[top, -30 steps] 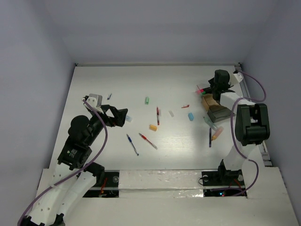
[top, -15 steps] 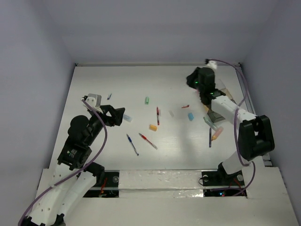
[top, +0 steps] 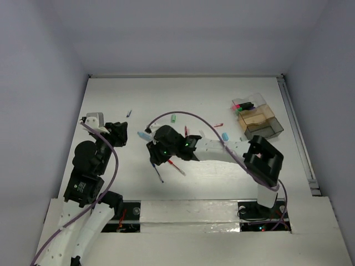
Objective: Sort the stationery into containers
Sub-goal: Pick up the pen from the center of the board.
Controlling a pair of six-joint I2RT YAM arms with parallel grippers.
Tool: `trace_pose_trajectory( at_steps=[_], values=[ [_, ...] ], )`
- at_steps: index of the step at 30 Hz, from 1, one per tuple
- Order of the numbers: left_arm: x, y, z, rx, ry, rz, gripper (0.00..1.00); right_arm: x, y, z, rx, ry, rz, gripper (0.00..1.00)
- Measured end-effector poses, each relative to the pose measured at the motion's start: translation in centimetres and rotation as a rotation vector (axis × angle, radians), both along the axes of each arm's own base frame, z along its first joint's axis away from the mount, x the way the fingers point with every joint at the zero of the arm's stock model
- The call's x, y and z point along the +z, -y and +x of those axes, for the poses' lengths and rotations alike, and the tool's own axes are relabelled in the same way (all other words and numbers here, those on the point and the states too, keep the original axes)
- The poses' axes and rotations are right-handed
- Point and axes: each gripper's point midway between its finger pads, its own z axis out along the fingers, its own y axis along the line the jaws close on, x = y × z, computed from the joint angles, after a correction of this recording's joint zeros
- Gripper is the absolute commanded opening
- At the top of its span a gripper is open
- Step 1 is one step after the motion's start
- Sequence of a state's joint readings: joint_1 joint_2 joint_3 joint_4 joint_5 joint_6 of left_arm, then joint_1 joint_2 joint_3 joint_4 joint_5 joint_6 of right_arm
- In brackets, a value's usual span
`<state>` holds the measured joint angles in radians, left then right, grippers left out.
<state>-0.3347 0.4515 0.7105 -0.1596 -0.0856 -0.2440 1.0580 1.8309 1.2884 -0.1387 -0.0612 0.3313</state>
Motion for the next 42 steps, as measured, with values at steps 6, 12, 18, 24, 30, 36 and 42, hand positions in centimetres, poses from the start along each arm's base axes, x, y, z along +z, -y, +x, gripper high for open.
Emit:
trace_pose_trajectory(
  at_steps=[6,12,18,24,30,36,42],
  values=[
    [0.2,-1.3,0.1,0.069,0.003,-0.007,0.45,-4.2,-1.3,-0.1,0.021,0.0,-0.171,0.45],
    [0.2,-1.6,0.1,0.087,-0.002,-0.01,0.58,-6.0,-1.6,1.0,-0.01,0.035,-0.289,0.46],
    [0.2,-1.8,0.0,0.091,-0.001,-0.011,0.65,-7.7,-1.9,0.3,-0.002,0.038,-0.354,0.44],
    [0.3,-1.9,-0.2,0.097,0.005,-0.014,0.65,-7.8,-2.7,0.0,0.0,0.045,-0.362,0.07],
    [0.4,-1.9,-0.2,0.096,0.006,-0.019,0.64,-7.7,-2.7,0.7,-0.045,0.048,-0.356,0.0],
    [0.4,-1.3,-0.3,0.066,0.006,-0.027,0.63,-3.7,-2.3,4.8,-0.137,0.038,-0.214,0.0],
    [0.8,1.7,-0.4,-0.102,0.013,-0.037,0.6,12.2,1.3,13.1,-0.317,0.145,0.226,0.0]
  ],
)
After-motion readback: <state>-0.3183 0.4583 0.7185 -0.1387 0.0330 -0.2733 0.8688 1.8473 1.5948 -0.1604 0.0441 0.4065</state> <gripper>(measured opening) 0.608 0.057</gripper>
